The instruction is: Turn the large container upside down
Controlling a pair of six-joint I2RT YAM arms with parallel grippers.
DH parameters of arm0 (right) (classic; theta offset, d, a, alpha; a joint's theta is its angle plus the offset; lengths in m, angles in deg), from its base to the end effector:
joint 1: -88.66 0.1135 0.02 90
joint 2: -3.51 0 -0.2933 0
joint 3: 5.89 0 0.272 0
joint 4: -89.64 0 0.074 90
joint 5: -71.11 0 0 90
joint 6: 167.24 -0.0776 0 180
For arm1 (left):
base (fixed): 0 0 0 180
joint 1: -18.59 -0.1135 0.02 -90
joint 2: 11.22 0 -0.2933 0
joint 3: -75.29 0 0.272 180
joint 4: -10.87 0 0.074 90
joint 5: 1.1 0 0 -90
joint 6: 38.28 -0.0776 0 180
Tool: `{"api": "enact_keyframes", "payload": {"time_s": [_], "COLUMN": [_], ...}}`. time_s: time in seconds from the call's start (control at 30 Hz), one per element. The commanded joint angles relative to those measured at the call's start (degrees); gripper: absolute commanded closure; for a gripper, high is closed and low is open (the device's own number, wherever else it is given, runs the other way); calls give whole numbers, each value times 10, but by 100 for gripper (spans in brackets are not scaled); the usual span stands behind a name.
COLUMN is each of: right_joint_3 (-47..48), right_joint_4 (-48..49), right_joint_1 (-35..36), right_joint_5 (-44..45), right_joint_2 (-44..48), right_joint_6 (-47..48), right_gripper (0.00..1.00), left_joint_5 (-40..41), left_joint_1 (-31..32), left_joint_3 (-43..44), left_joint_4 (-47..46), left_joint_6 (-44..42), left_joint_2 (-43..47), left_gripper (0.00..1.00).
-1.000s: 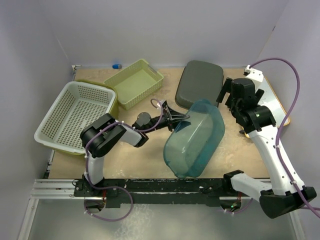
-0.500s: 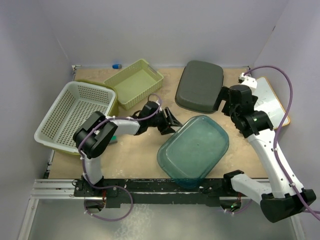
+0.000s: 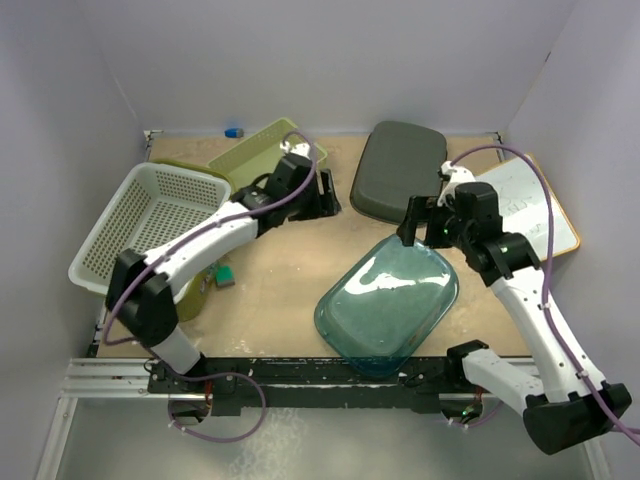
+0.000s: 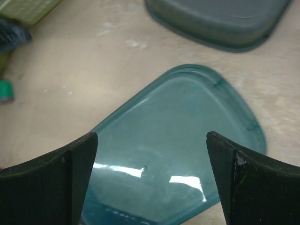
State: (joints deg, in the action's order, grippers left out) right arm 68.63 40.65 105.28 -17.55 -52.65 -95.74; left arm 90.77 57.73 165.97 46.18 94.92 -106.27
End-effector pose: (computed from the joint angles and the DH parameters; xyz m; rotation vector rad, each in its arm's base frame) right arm 0.2355 0.0684 0.3656 0.0490 2.1234 0.3416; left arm 0.3380 -0.2718 0.2882 -0.1020 2.3652 -0.7029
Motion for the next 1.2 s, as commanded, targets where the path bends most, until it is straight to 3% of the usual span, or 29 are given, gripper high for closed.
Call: {"api": "enact_keyframes", "payload": {"time_s": [0.0, 0.2, 0.33, 0.47, 0.53, 0.7, 0.93, 1.17], "right_joint_3": [-27, -26, 6, 13, 16, 28, 28, 45], "right_joint_4": [63, 129, 126, 127, 118, 57, -43, -7], "right_joint_1": [59, 372, 475, 517, 538, 546, 537, 536], "right_joint_5": [-176, -45, -44, -135, -138, -23, 177, 143], "right_joint_2": [0, -95, -193, -258, -290, -347, -342, -289], "right_joint_6": [4, -47, -30, 5, 14, 11, -24, -32], "right_gripper": [0, 0, 0, 0, 0, 0, 0, 0], "left_joint_5": [155, 293, 360, 373, 377, 356, 326, 314], "left_joint_1": [0, -4, -12, -22, -24, -25, -26, -28], "left_joint_3": [80, 185, 167, 125, 122, 118, 114, 114], "left_joint_4": [102, 197, 193, 163, 168, 170, 164, 135], "left_joint_6": [-68, -75, -55, -39, -39, -36, -41, -61], "left_joint_2": [94, 117, 162, 202, 204, 190, 160, 122], "left_gripper": [29, 25, 25, 24, 24, 24, 24, 24]}}
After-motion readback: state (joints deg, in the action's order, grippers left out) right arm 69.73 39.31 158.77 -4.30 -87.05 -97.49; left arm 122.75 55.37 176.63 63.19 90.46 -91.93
